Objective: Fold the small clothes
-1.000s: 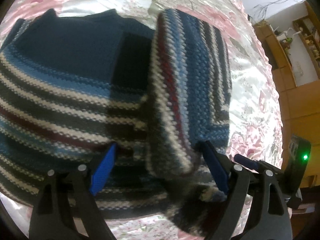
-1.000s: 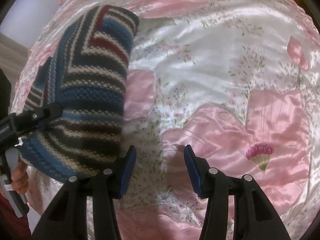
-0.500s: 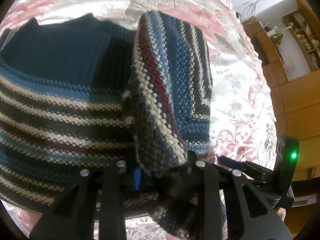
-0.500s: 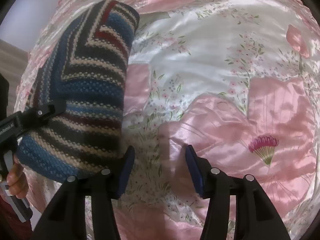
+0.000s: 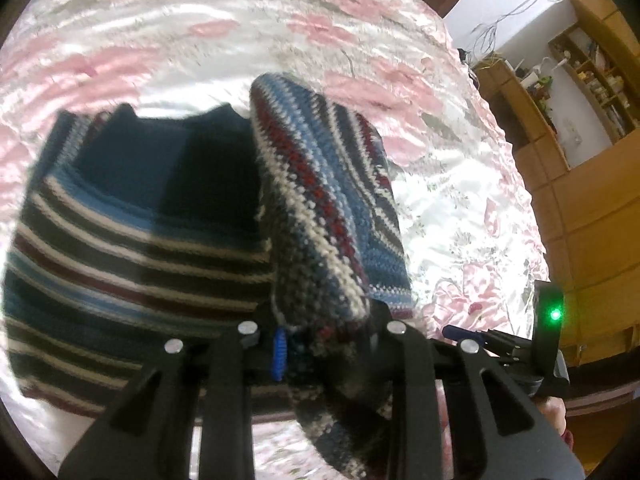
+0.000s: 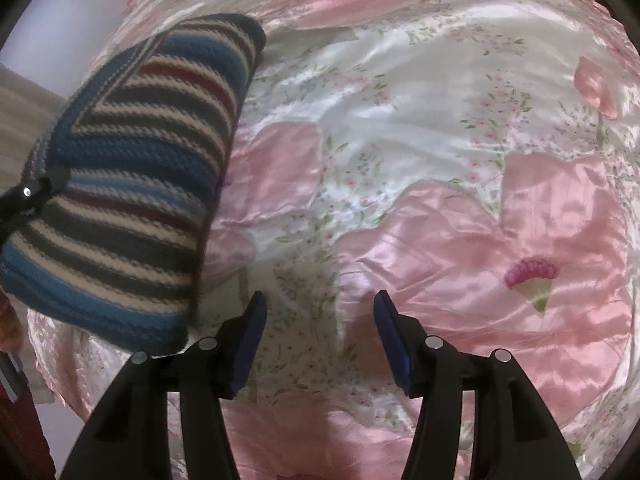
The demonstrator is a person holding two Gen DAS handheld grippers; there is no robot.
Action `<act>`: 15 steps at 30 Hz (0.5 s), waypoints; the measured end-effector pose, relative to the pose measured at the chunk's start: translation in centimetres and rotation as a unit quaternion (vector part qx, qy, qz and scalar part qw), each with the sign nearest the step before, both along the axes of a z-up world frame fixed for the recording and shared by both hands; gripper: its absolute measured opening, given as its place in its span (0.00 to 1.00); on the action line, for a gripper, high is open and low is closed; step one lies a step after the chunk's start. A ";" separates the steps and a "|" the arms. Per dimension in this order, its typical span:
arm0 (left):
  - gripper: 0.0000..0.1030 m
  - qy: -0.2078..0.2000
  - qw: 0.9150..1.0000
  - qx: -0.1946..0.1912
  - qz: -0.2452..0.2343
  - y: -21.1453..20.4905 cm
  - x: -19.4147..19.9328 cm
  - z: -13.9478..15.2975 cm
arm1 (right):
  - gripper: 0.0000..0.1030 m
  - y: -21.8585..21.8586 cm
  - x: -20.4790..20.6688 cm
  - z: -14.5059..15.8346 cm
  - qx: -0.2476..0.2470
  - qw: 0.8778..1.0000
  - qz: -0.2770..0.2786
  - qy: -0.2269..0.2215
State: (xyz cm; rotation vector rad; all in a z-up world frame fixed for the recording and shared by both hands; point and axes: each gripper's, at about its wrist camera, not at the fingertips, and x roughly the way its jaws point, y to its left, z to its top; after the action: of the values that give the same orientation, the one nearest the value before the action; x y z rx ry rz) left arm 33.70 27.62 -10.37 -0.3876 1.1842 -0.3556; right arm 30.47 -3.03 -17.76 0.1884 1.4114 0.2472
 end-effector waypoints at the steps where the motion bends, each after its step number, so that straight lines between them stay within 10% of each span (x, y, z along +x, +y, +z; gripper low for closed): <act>1: 0.25 -0.006 1.000 0.008 -0.004 0.6 0.0 0.5 | 0.55 0.4 0.0 0.1 0.001 1.000 0.002 0.000; 15: 0.25 -0.010 0.996 0.079 0.041 12.1 0.3 2.2 | 0.55 5.4 0.7 -0.7 0.005 0.999 0.033 0.000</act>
State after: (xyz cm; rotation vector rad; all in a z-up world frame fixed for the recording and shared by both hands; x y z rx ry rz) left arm 34.00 39.72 -8.12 -0.2929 1.1643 -0.1936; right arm 31.15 2.42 -18.43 0.1503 1.4188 0.3078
